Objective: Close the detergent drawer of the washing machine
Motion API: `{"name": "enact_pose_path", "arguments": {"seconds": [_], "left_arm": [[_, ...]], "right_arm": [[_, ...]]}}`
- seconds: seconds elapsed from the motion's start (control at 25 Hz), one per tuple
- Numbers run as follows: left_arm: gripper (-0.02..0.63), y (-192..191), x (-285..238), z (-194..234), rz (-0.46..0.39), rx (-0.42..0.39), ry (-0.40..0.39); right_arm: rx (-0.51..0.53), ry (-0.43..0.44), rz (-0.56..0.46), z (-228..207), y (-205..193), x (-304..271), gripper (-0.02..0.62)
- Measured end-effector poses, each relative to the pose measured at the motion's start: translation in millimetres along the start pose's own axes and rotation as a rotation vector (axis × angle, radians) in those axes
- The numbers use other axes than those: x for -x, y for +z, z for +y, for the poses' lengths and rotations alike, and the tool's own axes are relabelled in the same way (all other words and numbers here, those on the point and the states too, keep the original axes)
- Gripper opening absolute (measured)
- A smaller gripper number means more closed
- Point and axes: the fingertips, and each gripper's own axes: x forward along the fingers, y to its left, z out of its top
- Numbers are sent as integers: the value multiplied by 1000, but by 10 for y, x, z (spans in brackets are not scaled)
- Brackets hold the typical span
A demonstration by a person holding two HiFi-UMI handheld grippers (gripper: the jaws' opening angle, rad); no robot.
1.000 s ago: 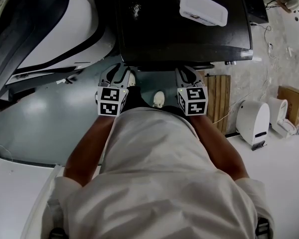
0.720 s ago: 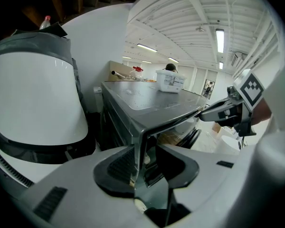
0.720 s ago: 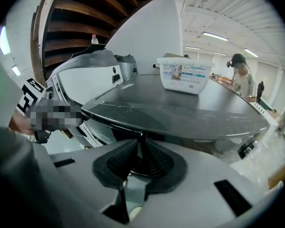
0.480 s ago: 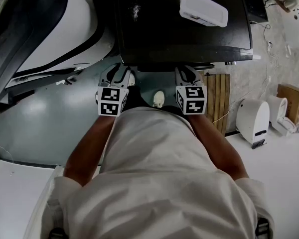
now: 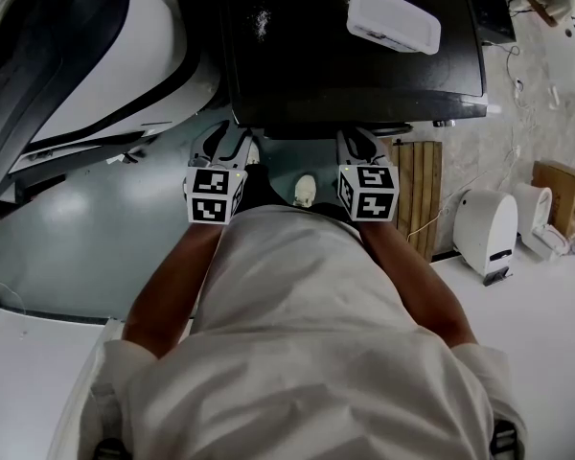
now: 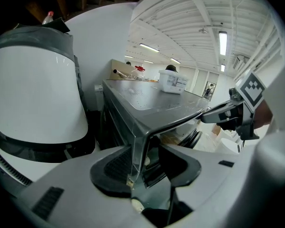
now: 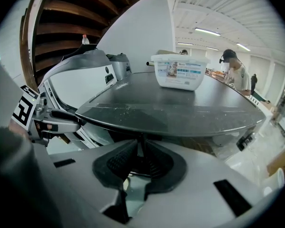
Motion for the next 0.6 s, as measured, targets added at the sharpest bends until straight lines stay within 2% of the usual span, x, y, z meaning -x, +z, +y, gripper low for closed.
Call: {"name": "enact_pose_path", "arguments": {"seconds": [0.6], "left_arm": [[183, 88, -77, 33, 1, 4, -3]], "right_arm": [[-125, -22, 25, -54, -25, -103, 54]]}}
